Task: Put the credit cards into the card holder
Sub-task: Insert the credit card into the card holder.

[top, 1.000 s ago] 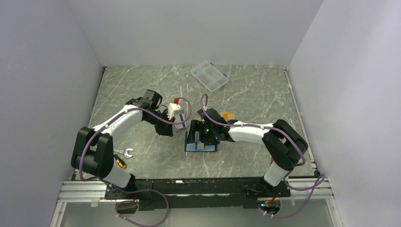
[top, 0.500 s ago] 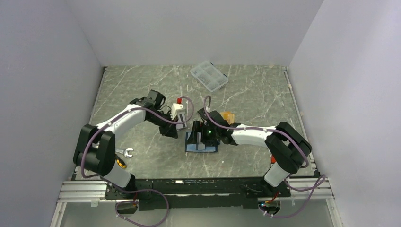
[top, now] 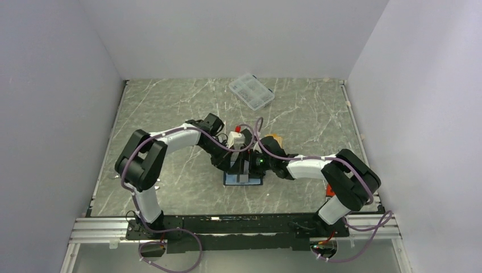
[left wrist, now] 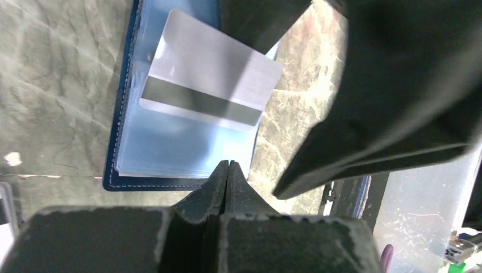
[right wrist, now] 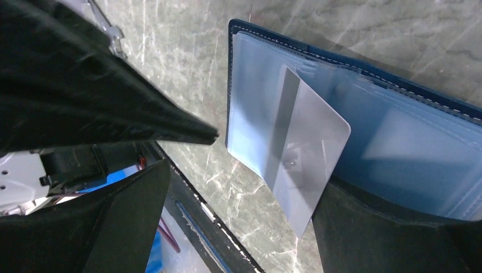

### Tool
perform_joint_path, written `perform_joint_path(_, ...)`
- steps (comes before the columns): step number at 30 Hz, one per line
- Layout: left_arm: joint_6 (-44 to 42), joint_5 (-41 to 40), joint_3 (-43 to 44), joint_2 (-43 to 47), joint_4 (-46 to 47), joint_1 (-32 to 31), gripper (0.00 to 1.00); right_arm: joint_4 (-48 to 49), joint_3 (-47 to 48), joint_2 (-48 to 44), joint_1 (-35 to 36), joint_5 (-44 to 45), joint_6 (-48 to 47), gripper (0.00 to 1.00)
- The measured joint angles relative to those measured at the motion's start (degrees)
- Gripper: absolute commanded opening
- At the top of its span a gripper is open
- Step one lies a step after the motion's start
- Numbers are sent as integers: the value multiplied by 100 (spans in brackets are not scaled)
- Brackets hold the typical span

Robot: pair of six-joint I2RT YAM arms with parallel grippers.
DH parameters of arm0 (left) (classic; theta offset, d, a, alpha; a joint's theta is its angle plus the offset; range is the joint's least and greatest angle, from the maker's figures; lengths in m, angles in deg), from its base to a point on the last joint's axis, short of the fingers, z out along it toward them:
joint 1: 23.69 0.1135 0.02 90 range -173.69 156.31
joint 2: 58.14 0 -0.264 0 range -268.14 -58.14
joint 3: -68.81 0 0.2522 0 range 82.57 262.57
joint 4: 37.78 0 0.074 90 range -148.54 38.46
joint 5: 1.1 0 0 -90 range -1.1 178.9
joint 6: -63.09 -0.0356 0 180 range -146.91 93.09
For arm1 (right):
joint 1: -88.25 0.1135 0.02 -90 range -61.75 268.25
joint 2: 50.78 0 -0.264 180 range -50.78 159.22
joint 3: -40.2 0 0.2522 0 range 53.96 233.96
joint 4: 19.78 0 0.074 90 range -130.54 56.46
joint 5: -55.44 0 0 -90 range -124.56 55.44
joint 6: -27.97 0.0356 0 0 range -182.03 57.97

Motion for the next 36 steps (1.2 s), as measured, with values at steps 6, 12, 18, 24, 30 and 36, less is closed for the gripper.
perform_joint_path(6,133,-227,0,-389,28,-170,0,728,-415,-70,-42,-190,173,90)
perform_joint_path(12,291,-507,31,-498,114,-323,0,896,-511,-61,-42,-286,219,90)
perform_joint_path(18,313,-721,79,-498,33,-393,0,306,-538,-426,-149,-155,83,89)
perform_joint_path(24,308,-787,101,-498,-61,-413,0,-199,-498,-684,-170,133,-48,87)
perform_joint_path(30,280,-776,216,-496,-293,-411,8,-503,-332,-691,-48,378,-140,85)
perform_joint_path(36,105,-555,439,-315,-678,-236,10,-951,28,-601,232,831,-339,85)
